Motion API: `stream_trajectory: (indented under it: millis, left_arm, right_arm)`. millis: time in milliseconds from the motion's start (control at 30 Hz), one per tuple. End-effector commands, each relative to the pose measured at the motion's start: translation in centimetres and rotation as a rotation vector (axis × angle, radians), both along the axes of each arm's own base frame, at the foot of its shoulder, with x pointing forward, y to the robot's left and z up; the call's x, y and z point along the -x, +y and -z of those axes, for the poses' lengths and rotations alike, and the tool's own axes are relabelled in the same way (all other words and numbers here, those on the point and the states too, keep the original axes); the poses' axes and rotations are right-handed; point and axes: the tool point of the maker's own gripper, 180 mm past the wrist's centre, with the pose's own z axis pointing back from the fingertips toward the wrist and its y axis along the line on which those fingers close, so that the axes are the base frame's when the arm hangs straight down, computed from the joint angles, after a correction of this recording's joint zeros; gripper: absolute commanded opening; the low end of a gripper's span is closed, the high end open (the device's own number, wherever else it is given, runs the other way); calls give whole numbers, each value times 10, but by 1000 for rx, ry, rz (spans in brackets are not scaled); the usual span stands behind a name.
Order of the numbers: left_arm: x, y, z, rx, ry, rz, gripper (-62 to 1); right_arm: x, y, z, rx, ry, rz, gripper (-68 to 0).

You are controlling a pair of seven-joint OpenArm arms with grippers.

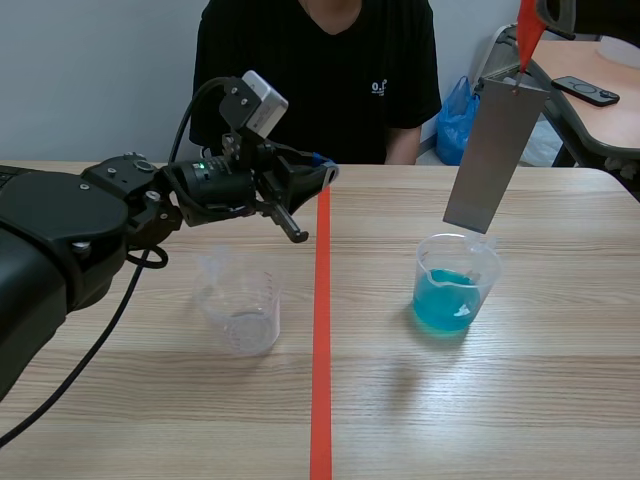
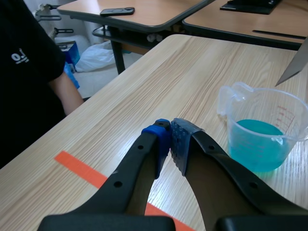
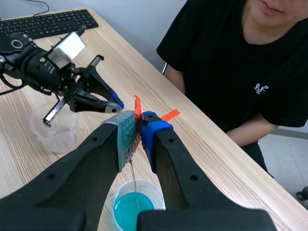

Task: Do the redox reaction experiment.
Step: 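Raise the plate and point at it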

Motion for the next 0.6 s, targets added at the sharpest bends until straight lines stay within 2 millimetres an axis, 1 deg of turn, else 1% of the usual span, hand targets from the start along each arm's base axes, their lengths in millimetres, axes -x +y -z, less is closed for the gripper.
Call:
stream_trajectory:
  millis: [0,167,300,400,567]
  left_arm:
    - [-5,-12,-19,25,-37,21,-577]
    - [6,-45,-15,-13,-28,88,-577]
    - [15,-63,-13,-24,-20,125,-577]
    - [17,-69,-15,-17,-21,137,-577]
    - [17,-70,-15,-17,-21,137,-577]
  right_arm:
    - [1,-1,-13,1,-37,-10,-660]
    - [1,-1,-13,1,-37,-10,-660]
    - [1,-1,-13,1,-37,-10,-660]
    - [1,-1,-13,1,-37,-10,-660]
    - [1,-1,-13,1,-37,-10,-660]
